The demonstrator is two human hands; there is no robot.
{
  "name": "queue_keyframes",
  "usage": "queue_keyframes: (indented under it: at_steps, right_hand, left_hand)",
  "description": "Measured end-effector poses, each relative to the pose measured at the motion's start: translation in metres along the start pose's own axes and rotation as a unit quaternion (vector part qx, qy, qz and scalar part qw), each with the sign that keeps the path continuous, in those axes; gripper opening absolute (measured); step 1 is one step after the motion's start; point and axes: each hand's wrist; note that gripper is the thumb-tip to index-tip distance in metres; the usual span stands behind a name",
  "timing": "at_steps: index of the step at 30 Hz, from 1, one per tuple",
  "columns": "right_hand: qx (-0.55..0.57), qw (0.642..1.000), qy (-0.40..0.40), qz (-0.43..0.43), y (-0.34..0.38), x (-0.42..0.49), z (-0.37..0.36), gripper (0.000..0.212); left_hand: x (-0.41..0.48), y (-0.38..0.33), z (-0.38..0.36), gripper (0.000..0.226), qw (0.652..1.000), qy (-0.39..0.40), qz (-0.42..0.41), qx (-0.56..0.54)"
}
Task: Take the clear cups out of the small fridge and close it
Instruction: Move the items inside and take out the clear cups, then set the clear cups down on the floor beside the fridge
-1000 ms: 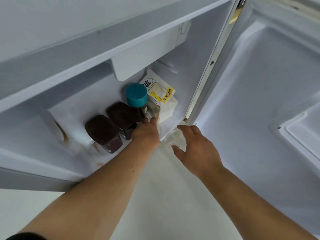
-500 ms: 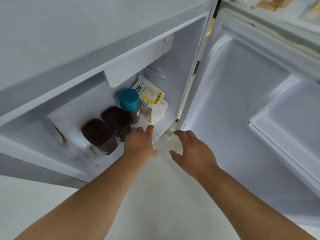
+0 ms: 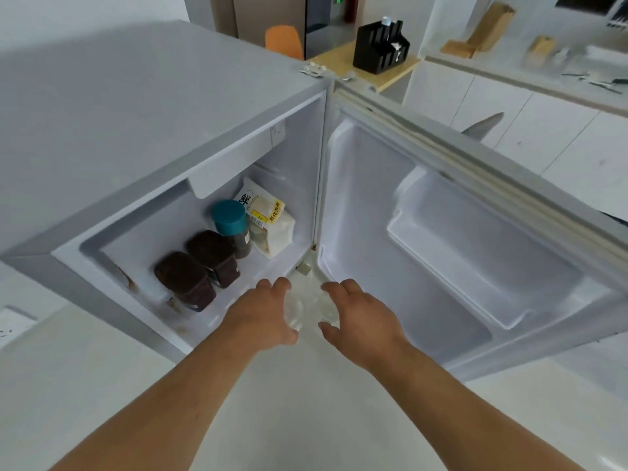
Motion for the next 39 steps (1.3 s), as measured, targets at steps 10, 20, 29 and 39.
queue_keyframes:
  at_steps: [10,20,29,39]
  right_hand:
    - [0.011,0.999,-0.031,-0.001,-0.01,-0.064,0.06,0.062]
    - [0.049,0.996,-0.08,-0.008,-0.021,-0.136,0.11,0.066]
    - [0.056,0.993,-0.104,0.004,-0.029,-0.173,0.136,0.062]
    - [0.066,0.995,-0.071,0.019,0.006,-0.171,0.12,0.063]
  left_hand:
    - [-0.067,-0.046,0.029,0.097,0.999,-0.024,-0.019,-0.023]
    - [-0.118,-0.1,0.062,0.102,0.997,-0.067,-0.044,0.002]
    - [-0.169,-0.113,0.072,0.103,0.996,-0.074,-0.041,0.015]
    - [-0.192,-0.063,0.067,0.1,0.997,-0.074,-0.014,-0.004]
Point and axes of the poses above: each hand's wrist, its own x-axis towards the middle knuckle, its own z-axis out of the back of the hand, y = z × x, and after that the axes turned 14 degrees about -y, right-handed
